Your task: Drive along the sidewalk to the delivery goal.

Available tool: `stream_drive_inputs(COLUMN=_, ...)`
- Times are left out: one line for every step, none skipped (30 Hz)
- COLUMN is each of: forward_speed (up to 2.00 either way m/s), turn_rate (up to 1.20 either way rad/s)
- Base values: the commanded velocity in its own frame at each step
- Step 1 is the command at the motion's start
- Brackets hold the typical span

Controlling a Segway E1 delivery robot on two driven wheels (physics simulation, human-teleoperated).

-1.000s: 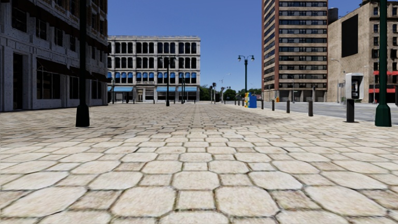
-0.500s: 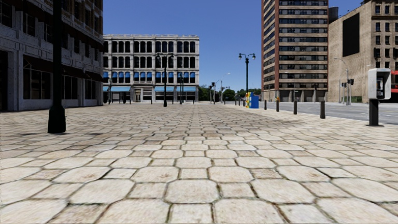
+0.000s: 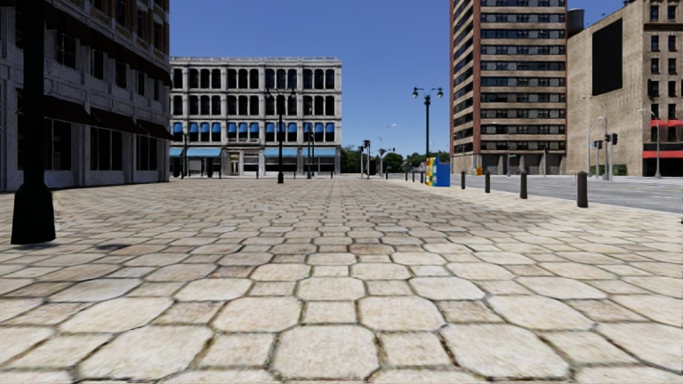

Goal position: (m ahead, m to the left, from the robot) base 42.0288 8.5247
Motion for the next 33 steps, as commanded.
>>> stream_drive_inputs(forward_speed=2.0, turn_rate=0.0)
stream_drive_inputs(forward_speed=2.0, turn_rate=0.0)
stream_drive_inputs(forward_speed=2.0, turn_rate=0.0)
stream_drive_inputs(forward_speed=2.0, turn_rate=0.0)
stream_drive_inputs(forward_speed=2.0, turn_rate=0.0)
stream_drive_inputs(forward_speed=2.0, turn_rate=0.0)
stream_drive_inputs(forward_speed=2.0, turn_rate=0.0)
stream_drive_inputs(forward_speed=2.0, turn_rate=0.0)
stream_drive_inputs(forward_speed=2.0, turn_rate=0.0)
stream_drive_inputs(forward_speed=2.0, turn_rate=0.0)
stream_drive_inputs(forward_speed=2.0, turn_rate=0.0)
stream_drive_inputs(forward_speed=2.0, turn_rate=0.0)
stream_drive_inputs(forward_speed=2.0, turn_rate=0.0)
stream_drive_inputs(forward_speed=2.0, turn_rate=0.0)
stream_drive_inputs(forward_speed=2.0, turn_rate=0.0)
stream_drive_inputs(forward_speed=2.0, turn_rate=0.0)
stream_drive_inputs(forward_speed=2.0, turn_rate=0.0)
stream_drive_inputs(forward_speed=2.0, turn_rate=0.0)
stream_drive_inputs(forward_speed=2.0, turn_rate=0.0)
stream_drive_inputs(forward_speed=2.0, turn_rate=0.0)
stream_drive_inputs(forward_speed=2.0, turn_rate=0.0)
stream_drive_inputs(forward_speed=2.0, turn_rate=0.0)
stream_drive_inputs(forward_speed=2.0, turn_rate=0.0)
stream_drive_inputs(forward_speed=2.0, turn_rate=0.0)
stream_drive_inputs(forward_speed=2.0, turn_rate=0.0)
stream_drive_inputs(forward_speed=2.0, turn_rate=0.0)
stream_drive_inputs(forward_speed=2.0, turn_rate=0.0)
stream_drive_inputs(forward_speed=2.0, turn_rate=0.0)
stream_drive_inputs(forward_speed=2.0, turn_rate=0.0)
stream_drive_inputs(forward_speed=2.0, turn_rate=0.0)
stream_drive_inputs(forward_speed=2.0, turn_rate=0.0)
stream_drive_inputs(forward_speed=2.0, turn_rate=0.0)
stream_drive_inputs(forward_speed=2.0, turn_rate=0.0)
